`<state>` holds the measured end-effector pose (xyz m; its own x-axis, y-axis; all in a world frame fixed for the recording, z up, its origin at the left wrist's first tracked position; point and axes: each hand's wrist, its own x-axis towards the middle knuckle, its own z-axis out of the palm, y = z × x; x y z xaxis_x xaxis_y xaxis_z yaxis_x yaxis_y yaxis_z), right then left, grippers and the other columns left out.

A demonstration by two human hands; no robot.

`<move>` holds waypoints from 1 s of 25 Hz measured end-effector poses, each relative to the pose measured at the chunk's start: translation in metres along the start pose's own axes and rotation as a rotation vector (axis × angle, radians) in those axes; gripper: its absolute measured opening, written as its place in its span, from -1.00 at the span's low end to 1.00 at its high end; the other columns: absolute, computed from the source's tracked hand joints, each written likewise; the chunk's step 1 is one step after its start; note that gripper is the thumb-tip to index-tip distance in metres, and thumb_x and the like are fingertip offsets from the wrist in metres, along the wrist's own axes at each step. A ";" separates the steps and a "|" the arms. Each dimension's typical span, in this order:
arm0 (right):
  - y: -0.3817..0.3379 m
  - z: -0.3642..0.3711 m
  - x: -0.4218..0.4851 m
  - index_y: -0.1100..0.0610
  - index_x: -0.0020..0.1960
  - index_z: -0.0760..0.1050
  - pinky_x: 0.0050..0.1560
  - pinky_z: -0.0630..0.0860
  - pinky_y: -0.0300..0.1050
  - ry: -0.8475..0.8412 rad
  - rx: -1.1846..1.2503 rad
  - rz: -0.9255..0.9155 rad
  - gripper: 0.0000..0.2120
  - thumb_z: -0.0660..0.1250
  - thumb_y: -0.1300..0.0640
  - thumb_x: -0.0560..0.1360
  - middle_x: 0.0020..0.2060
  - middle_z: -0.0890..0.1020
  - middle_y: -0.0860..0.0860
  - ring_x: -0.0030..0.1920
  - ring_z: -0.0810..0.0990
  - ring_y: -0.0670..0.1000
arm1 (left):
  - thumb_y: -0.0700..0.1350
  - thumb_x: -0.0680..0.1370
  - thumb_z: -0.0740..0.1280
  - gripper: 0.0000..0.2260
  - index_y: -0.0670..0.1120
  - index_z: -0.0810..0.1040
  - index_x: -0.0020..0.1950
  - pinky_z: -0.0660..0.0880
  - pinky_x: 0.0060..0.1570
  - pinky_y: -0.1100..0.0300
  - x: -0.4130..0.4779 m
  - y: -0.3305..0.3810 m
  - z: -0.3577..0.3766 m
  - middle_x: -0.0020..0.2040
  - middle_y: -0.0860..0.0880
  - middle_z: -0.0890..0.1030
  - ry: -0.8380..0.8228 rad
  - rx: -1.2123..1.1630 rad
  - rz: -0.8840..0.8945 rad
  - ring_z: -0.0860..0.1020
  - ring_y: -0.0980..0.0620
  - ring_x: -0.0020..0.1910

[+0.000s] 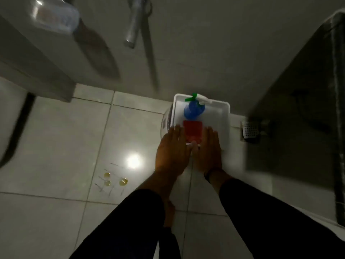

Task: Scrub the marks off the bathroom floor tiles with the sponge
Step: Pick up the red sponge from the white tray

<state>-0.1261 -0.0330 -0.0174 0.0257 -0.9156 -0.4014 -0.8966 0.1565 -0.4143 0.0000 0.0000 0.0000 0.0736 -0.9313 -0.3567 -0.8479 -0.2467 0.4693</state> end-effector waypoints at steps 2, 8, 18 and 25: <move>0.017 0.015 0.039 0.20 0.56 0.39 0.38 0.62 0.14 -0.037 0.185 0.063 -0.53 0.31 0.11 0.69 0.46 0.53 0.21 0.46 0.55 0.27 | 0.09 0.70 0.24 -0.54 -0.09 0.40 0.54 0.56 0.33 0.00 0.035 0.007 0.030 0.43 -0.11 0.56 -0.020 -0.131 -0.085 0.58 -0.13 0.40; 0.056 0.052 0.142 0.19 0.65 0.24 0.55 0.46 0.18 -0.188 0.145 0.377 -0.33 0.37 -0.07 0.68 0.57 0.38 0.24 0.54 0.44 0.32 | 0.08 0.65 0.35 -0.41 -0.15 0.31 0.59 0.52 0.35 -0.13 0.123 0.014 0.093 0.45 -0.18 0.53 -0.152 -0.184 -0.397 0.53 -0.22 0.43; 0.075 0.077 0.181 0.18 0.42 0.59 0.40 0.64 0.10 -0.222 0.310 0.492 -0.38 0.66 -0.03 0.44 0.33 0.70 0.17 0.30 0.69 0.23 | 0.08 0.61 0.44 -0.42 -0.11 0.37 0.53 0.56 0.25 -0.03 0.168 0.001 0.128 0.39 -0.15 0.58 -0.192 -0.438 -0.600 0.62 -0.15 0.30; 0.051 0.042 0.132 0.15 0.07 0.73 -0.03 0.78 0.02 -0.187 0.693 0.410 -0.74 0.66 0.17 0.41 0.03 0.81 0.16 0.06 0.81 0.23 | 0.01 0.61 0.41 -0.73 -0.05 0.59 0.27 0.60 0.08 0.05 0.119 -0.010 0.094 0.15 -0.05 0.67 0.097 -0.774 -0.608 0.62 -0.01 0.01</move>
<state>-0.1501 -0.1301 -0.1259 -0.1159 -0.6692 -0.7340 -0.3760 0.7136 -0.5911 -0.0324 -0.0830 -0.1230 0.4550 -0.5972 -0.6606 -0.0771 -0.7654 0.6389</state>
